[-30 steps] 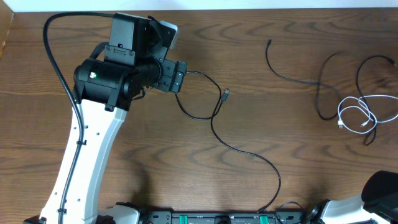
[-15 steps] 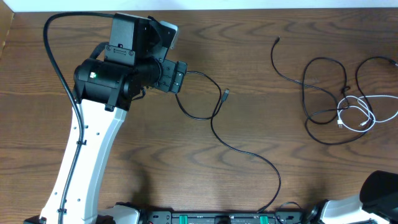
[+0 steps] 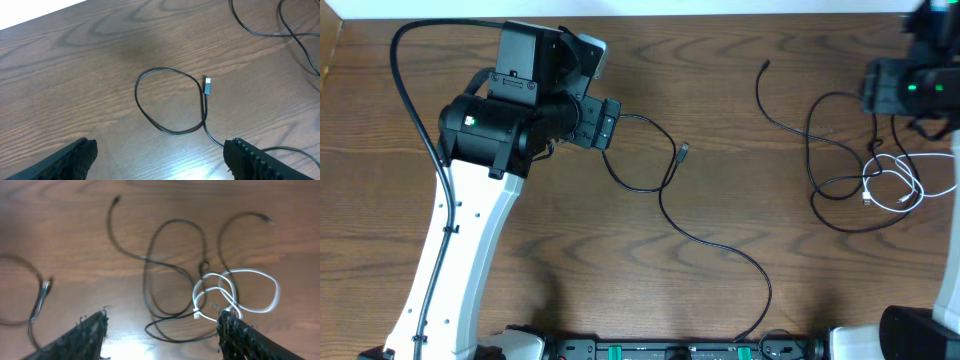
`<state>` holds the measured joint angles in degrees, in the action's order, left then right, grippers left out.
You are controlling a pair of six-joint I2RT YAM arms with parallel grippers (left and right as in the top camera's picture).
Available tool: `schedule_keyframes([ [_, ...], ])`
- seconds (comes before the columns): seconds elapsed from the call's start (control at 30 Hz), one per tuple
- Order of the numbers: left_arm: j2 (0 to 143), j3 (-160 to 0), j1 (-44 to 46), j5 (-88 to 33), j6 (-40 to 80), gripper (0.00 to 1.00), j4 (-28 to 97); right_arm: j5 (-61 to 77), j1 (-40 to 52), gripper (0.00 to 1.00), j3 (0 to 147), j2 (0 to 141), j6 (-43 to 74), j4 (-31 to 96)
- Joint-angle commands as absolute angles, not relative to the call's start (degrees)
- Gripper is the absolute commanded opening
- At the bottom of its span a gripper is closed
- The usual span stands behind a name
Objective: Untangle cables
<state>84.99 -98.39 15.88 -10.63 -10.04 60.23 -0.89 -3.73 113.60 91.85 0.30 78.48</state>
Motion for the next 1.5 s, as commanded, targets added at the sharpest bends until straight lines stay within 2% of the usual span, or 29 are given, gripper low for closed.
schedule_keyframes([
  [0.0, 85.43, -98.70, 15.94, -11.35, -10.92, 0.86, 60.58, 0.25, 0.27, 0.70, 113.45, 92.07, -2.44, 78.65],
  [0.43, 85.43, -98.70, 15.94, -11.35, -12.03, 0.86, 60.97, 1.04, 13.04, 0.72, 113.45, 101.71, -3.79, 81.23],
  [0.57, 85.43, -98.70, 15.94, -11.31, -12.69, 0.86, 61.01, 0.97, 16.99, 0.75, 113.45, 104.77, -3.95, 81.71],
  [1.03, 85.43, -98.70, 15.94, -11.35, -12.86, 0.86, 60.97, 0.82, 27.38, 0.74, 112.57, 111.77, -3.27, 84.77],
  [1.47, 85.43, -98.70, 15.94, -11.38, -12.84, 0.86, 60.97, 3.42, 29.76, 0.73, 112.49, 121.32, -3.29, 81.89],
])
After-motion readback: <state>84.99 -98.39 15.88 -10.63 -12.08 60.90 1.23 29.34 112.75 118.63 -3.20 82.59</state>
